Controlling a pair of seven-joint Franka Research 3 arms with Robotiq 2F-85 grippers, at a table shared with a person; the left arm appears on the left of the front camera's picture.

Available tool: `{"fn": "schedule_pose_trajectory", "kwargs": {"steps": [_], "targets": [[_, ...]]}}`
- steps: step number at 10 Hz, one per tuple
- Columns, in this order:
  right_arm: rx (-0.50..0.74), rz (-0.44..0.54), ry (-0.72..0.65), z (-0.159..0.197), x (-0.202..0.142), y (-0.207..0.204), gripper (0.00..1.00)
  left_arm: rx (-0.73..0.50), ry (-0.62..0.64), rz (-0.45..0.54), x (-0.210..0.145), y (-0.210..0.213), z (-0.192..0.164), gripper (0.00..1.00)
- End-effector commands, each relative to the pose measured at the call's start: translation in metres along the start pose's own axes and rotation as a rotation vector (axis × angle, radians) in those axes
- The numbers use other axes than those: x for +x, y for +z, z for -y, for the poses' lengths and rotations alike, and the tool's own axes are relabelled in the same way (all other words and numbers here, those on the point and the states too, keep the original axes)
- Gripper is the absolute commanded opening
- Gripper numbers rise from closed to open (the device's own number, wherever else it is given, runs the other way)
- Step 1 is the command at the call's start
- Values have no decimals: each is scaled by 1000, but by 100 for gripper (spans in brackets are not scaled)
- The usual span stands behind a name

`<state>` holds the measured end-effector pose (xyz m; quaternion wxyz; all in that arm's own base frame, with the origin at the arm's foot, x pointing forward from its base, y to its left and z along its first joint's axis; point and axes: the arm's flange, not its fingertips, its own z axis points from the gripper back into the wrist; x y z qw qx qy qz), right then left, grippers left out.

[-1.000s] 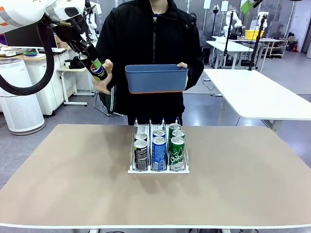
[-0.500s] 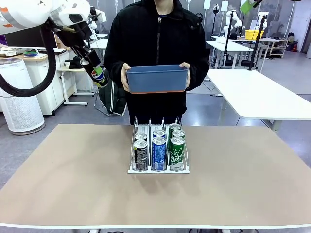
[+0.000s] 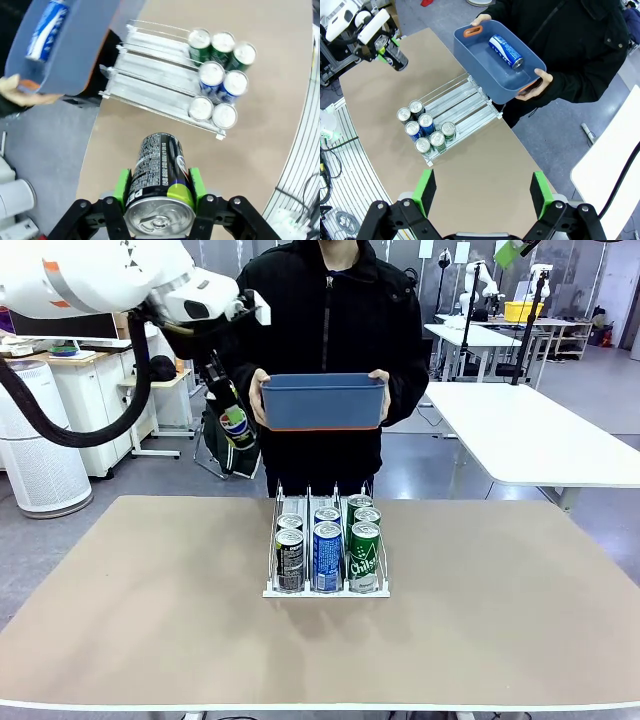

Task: Fill the beverage cans into the dispenser.
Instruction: Place the picked Pepsi coke in the line of the Automatic Can Dispenser with the same cans.

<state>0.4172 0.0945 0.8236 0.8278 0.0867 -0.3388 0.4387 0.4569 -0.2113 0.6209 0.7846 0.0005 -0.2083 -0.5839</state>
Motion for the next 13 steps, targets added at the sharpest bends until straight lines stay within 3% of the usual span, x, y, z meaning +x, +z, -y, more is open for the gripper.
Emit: {"fn": "schedule_pose_trajectory", "kwargs": {"steps": [1, 3, 4, 7, 8, 9, 12, 13], "targets": [[0, 1, -7, -1, -1, 0, 100, 0, -118, -45, 0, -5, 7, 58], [0, 1, -7, -1, -1, 0, 100, -80, -147, -23, 7, -3, 6, 58], [0, 1, -7, -1, -1, 0, 100, -26, -101, -37, 9, -10, 15, 58], [0, 1, -7, -1, -1, 0, 100, -46, -122, -45, 10, -13, 16, 58], [0, 1, -7, -1, -1, 0, 100, -127, -177, 19, 7, 4, 17, 58], [0, 1, -7, -1, -1, 0, 100, -209, -251, 57, 11, -5, 22, 58], [0, 1, -7, -1, -1, 0, 100, -249, -310, 89, 45, -39, 64, 58], [0, 1, -7, -1, -1, 0, 100, -241, -338, 46, 51, -39, 86, 58]]}}
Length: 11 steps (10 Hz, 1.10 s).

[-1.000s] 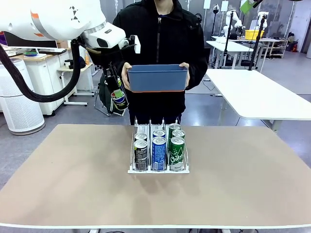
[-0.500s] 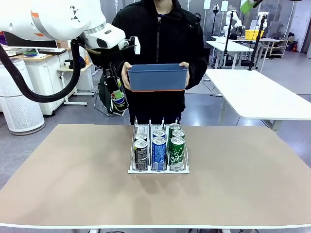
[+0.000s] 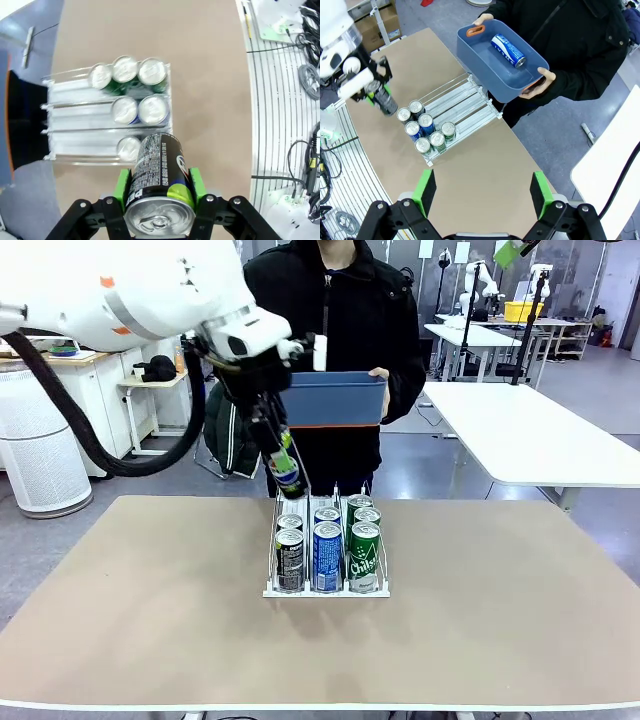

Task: Fill the beverage cans into the dispenser.
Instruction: Place the picked Pepsi coke in the line of the Automatic Can Dispenser with the same cans.

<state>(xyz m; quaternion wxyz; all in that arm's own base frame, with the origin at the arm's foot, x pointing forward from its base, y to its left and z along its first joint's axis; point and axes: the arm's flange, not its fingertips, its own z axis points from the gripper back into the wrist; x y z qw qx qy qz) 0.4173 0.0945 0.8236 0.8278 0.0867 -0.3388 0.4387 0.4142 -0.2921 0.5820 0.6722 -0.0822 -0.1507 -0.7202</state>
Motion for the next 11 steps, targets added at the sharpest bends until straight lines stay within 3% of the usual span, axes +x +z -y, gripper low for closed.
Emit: {"fn": "schedule_pose_trajectory", "kwargs": {"steps": [1, 2, 5, 7, 9, 11], "targets": [[0, 1, -7, -1, -2, 0, 100, 45, -26, -38, 16, -8, 29, 58], [0, 1, -7, -1, -2, 0, 100, 82, 15, -78, 26, -20, 40, 58], [0, 1, -7, -1, -2, 0, 100, 45, -22, -133, 36, -42, 76, 58], [0, 1, -7, -1, -2, 0, 100, 81, 57, -215, 28, -54, 94, 58], [0, 1, -7, -1, -2, 0, 100, 28, 83, -212, 30, -66, 109, 58], [0, 1, -7, -1, -2, 0, 100, 31, 62, -213, 27, -65, 98, 58]]}}
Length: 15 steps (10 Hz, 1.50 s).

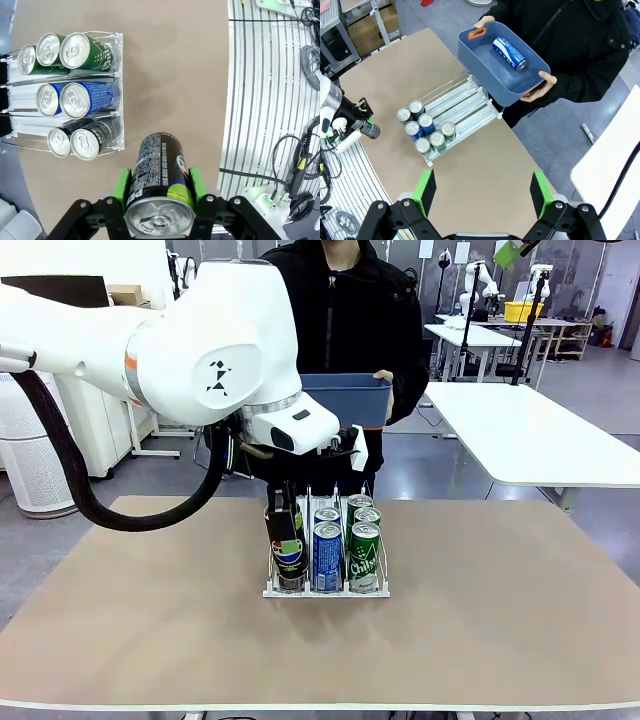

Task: Fill the beverage cans into the dispenser.
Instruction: Place the picked Pepsi coke in the line of the Automatic Can Dispenser with the same cans.

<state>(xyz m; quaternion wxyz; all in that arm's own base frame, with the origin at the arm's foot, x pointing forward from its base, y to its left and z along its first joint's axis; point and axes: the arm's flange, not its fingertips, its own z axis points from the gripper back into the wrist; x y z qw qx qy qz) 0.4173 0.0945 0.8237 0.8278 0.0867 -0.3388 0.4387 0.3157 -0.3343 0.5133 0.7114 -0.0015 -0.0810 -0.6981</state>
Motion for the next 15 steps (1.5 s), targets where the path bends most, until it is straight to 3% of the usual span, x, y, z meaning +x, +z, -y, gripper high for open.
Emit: {"fn": "schedule_pose_trajectory", "kwargs": {"steps": [1, 4, 5, 9, 15], "targets": [[0, 1, -7, -1, -2, 0, 100, 11, -10, 6, 0, 5, -5, 58], [0, 1, -7, -1, -2, 0, 100, 0, 2, 4, 0, 1, -3, 58], [0, 1, -7, -1, -2, 0, 100, -13, -50, -15, 10, -15, -12, 58], [0, 1, -7, -1, -2, 0, 100, 73, -70, -73, 40, -47, 2, 58], [0, 1, -7, -1, -2, 0, 100, 68, -103, -90, 39, -72, 5, 58]]}}
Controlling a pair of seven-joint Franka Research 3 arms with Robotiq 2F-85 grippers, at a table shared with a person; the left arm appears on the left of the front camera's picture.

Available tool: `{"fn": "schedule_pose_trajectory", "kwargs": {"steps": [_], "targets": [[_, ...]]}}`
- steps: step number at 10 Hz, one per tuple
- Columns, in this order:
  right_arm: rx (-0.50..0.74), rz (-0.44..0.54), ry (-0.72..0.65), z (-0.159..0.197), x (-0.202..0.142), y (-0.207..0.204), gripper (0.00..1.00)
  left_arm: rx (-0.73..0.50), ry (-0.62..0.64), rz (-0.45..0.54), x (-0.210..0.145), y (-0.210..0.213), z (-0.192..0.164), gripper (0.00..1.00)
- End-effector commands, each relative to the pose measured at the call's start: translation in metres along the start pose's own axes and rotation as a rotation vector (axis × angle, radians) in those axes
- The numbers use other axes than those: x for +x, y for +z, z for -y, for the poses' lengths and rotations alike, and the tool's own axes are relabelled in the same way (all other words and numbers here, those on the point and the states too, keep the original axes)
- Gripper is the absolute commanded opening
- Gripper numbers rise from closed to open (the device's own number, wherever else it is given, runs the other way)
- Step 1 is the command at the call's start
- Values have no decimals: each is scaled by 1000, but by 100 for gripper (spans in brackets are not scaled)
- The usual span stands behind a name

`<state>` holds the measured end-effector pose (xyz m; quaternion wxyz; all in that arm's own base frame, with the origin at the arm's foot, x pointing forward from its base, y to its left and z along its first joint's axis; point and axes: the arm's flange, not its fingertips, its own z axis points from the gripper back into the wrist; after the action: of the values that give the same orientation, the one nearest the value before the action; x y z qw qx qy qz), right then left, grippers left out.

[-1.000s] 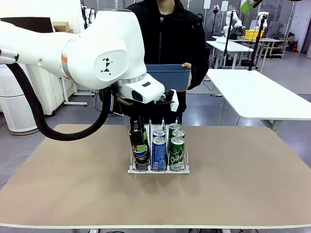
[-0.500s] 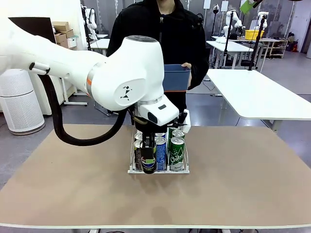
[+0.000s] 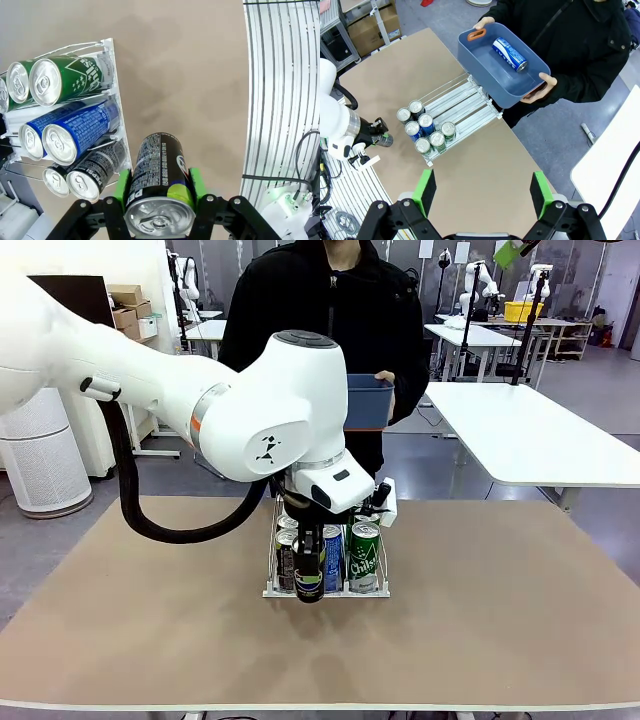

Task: Fill the beverage cans into the dispenser.
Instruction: Place the picked Pepsi coke in the line of the Automatic Can Dispenser with the same cans.

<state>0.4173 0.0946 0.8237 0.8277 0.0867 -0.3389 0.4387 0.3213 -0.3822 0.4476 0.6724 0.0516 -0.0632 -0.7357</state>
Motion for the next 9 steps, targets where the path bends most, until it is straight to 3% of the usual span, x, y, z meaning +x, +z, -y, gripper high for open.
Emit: {"fn": "schedule_pose_trajectory", "kwargs": {"steps": [1, 4, 9], "targets": [[0, 0, -7, -1, -2, 0, 100, 31, 29, -11, -5, -4, 2, 58], [0, 0, -7, -1, -2, 0, 100, 50, 76, -67, -16, -9, -3, 58], [0, 0, -7, -1, -2, 0, 100, 124, 128, -58, -31, -13, -21, 58]]}}
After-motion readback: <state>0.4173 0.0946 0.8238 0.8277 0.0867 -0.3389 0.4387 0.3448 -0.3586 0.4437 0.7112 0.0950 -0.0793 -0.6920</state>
